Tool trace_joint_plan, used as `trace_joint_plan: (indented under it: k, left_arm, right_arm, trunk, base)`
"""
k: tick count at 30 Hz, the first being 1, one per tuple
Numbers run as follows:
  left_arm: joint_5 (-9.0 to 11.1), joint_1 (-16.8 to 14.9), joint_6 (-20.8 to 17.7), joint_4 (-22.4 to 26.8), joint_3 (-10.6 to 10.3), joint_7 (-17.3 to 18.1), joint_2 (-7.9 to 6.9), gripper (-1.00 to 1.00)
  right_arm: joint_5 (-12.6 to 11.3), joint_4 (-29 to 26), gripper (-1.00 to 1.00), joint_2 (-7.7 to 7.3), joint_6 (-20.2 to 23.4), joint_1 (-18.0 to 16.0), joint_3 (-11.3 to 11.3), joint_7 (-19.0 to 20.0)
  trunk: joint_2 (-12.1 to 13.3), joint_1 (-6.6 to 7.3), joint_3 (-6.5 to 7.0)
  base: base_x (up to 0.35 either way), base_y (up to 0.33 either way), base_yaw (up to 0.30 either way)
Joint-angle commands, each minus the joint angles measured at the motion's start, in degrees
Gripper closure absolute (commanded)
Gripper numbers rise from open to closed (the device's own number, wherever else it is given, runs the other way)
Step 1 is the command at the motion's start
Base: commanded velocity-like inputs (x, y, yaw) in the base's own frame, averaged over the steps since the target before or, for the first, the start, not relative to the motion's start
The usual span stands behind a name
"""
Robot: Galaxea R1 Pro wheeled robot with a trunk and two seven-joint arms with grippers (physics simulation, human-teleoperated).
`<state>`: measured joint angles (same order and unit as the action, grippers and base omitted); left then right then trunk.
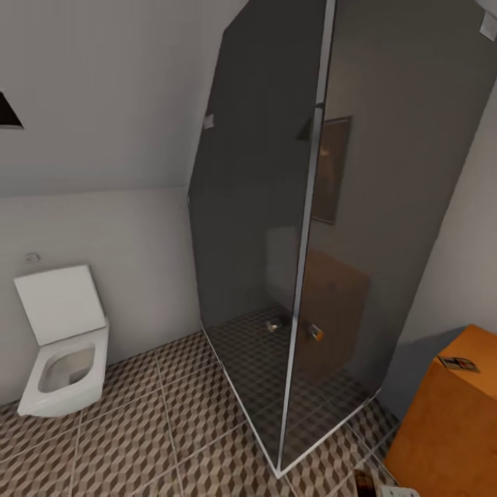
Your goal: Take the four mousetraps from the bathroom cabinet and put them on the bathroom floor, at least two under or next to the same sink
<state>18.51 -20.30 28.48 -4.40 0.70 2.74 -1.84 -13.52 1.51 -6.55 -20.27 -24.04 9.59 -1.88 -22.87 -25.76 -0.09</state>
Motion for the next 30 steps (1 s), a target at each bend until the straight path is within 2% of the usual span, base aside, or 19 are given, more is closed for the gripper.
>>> trace_joint_plan:
  k: [1, 30]
  left_arm:
    - [0.19, -0.09, 0.35, -0.26, 0.02, 0.39, 0.0, 1.0]
    - [0.21, -0.1, 0.35, -0.26, 0.04, 0.35, 0.0, 1.0]
  right_arm:
    - [-0.6, 0.16, 1.0, 0.0, -0.3, -0.04, 0.51, 0.12]
    - [-0.53, 0.16, 1.0, -0.03, -0.22, -0.04, 0.55, 0.12]
  trunk:
    - [-0.05, -0.02, -0.02]
    - [-0.05, -0.02, -0.02]
  base:
    - [0.0, 0.0, 0.255]
    - [0.0, 0.0, 0.255]
